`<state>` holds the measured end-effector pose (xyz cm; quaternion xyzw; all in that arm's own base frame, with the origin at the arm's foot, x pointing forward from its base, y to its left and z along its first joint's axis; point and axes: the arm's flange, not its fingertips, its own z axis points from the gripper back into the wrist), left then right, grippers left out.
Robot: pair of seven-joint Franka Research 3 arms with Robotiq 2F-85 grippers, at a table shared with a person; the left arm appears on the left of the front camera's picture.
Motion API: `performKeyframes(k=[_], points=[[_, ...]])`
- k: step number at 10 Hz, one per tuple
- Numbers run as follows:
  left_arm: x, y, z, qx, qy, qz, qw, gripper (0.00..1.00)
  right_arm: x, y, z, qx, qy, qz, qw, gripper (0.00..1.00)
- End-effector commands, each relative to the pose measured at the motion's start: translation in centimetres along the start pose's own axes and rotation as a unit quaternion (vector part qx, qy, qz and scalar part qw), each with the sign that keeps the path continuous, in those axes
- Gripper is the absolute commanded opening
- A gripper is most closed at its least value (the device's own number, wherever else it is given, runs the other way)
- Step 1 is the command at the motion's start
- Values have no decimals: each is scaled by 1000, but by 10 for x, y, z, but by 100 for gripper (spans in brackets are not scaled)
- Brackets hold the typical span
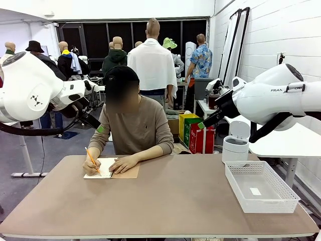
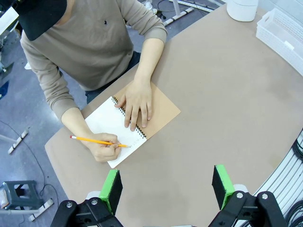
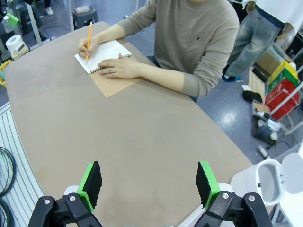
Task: Sort the paper based on its condition.
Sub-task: If a person hands you a paper, place it in the Organizing basket , and if it's crumpled, put it in the Trash can.
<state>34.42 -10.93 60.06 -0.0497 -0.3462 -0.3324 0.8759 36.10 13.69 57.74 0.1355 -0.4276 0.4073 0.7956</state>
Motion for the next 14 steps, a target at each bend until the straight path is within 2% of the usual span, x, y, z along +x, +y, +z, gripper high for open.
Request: performKeyframes(k=[1,14], points=[[1,1,1,-3,-6,-1,1000,100,0,0,-1,0,0,0,1000,100],[1,1,1,-3,-6,-1,1000,100,0,0,-1,0,0,0,1000,100]])
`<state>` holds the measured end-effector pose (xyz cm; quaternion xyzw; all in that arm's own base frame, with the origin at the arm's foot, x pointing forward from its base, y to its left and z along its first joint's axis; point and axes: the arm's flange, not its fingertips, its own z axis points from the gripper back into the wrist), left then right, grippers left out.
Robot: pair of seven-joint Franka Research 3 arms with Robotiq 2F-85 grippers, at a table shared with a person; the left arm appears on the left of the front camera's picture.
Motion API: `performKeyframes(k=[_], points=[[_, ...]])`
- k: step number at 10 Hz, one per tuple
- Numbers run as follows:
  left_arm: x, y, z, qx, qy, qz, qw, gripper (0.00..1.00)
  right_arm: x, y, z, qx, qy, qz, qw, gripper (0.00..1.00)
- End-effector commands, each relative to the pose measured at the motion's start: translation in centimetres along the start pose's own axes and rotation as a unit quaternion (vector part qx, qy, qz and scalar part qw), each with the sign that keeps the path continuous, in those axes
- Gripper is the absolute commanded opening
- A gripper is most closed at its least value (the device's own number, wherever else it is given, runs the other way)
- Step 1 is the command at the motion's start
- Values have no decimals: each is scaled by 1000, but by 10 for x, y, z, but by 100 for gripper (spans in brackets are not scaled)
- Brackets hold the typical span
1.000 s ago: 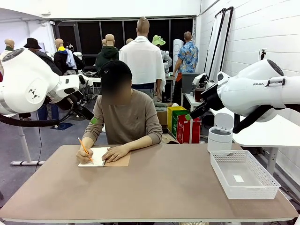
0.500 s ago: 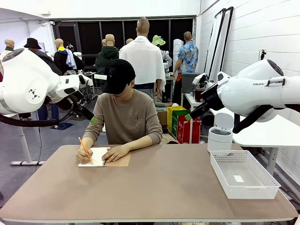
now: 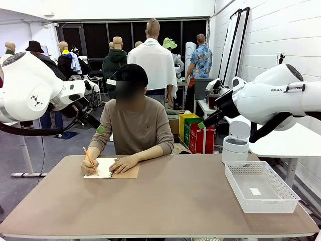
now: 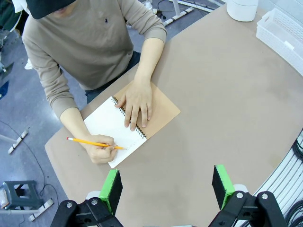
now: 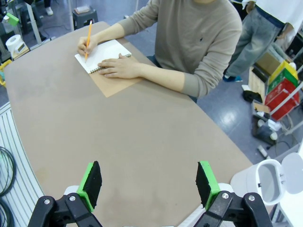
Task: Sort the paper based on its condition.
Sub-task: If a person hands you a paper, place it in the Organizing basket , and if it's crumpled, put it in the Trash can.
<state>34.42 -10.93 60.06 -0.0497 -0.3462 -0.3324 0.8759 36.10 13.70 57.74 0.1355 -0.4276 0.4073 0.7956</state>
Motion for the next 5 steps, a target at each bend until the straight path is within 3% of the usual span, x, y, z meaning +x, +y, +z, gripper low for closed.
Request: performKeyframes(k=[1,5], points=[[1,1,1,-3,-6,-1,1000,100,0,0,-1,0,0,0,1000,100],[1,1,1,-3,-6,-1,1000,100,0,0,-1,0,0,0,1000,100]])
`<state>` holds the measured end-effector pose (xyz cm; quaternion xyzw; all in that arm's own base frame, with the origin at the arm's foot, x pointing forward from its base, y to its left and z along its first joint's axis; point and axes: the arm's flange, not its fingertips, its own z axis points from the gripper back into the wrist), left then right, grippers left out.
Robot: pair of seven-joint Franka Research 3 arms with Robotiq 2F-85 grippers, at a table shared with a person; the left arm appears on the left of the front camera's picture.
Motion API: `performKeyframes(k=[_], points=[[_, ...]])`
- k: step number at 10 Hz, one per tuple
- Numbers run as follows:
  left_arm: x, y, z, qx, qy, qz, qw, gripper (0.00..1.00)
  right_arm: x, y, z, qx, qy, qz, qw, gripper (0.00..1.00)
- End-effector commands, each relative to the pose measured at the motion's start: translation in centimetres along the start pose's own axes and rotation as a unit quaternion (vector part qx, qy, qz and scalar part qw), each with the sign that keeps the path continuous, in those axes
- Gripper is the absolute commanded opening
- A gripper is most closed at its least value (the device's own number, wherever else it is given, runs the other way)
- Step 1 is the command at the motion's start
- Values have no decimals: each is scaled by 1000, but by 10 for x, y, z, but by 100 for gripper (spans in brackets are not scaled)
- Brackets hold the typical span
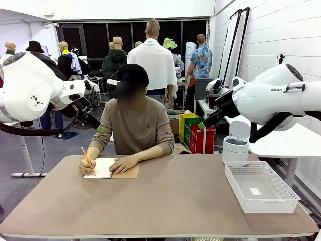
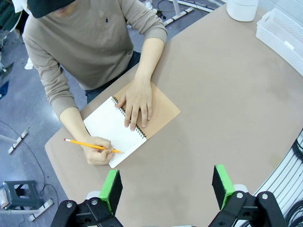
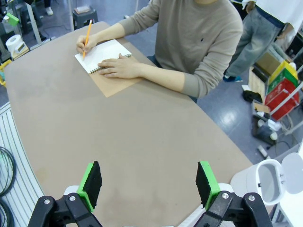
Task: Sort the paper based on its condition.
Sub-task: If a person hands you a paper, place it in the Organizing basket , and if it's crumpled, put it in the Trash can.
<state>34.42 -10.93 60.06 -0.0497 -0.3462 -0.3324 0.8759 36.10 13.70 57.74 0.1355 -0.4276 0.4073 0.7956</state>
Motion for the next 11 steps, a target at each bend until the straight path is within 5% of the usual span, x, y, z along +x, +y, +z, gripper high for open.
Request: performKeyframes(k=[1,11], points=[[1,1,1,-3,-6,-1,1000,100,0,0,-1,0,0,0,1000,100],[1,1,1,-3,-6,-1,1000,100,0,0,-1,0,0,0,1000,100]])
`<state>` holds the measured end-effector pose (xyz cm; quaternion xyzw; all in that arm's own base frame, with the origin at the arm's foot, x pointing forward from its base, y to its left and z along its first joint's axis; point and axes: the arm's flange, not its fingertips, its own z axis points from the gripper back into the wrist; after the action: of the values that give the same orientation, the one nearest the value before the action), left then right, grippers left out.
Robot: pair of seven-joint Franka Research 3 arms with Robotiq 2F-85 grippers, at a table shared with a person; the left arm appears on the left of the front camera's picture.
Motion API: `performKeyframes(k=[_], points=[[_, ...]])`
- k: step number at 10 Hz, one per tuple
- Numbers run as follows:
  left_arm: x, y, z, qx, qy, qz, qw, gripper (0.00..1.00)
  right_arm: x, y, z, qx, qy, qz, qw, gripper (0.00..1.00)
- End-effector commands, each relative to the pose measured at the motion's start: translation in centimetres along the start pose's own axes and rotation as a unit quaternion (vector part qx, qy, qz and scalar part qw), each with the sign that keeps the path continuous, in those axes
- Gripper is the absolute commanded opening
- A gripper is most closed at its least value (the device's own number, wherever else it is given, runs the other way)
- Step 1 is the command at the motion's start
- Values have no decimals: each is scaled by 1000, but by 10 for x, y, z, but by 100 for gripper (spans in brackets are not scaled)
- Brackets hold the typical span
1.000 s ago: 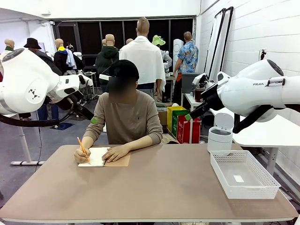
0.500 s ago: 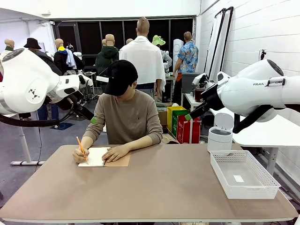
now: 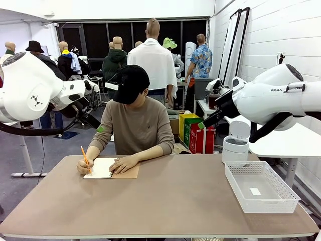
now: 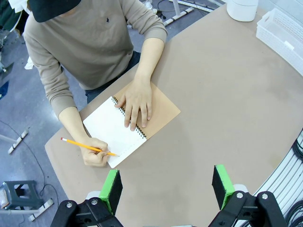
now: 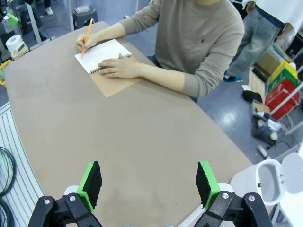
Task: Sort the paper based on its condition.
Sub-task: If a person hands you a paper, place it in the Organizing basket , and if it's crumpled, put it in the Trash can.
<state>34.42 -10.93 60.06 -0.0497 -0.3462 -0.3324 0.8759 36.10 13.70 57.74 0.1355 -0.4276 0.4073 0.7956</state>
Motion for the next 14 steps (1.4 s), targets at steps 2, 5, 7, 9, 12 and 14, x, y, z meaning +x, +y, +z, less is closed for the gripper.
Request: performKeyframes(k=[2,5,7,9,12,14], points=[[1,1,1,-3,-6,-1,1000,100,0,0,-1,0,0,0,1000,100],[1,1,1,-3,-6,-1,1000,100,0,0,-1,0,0,0,1000,100],[1,1,1,-3,-6,-1,1000,100,0,0,-1,0,0,0,1000,100],[1,1,1,-3,-6,-1,1000,100,0,0,-1,0,0,0,1000,100],[1,1,1,-3,-6,-1,1000,100,0,0,-1,0,0,0,1000,100],[1,1,1,-3,-6,-1,1000,100,0,0,-1,0,0,0,1000,100]])
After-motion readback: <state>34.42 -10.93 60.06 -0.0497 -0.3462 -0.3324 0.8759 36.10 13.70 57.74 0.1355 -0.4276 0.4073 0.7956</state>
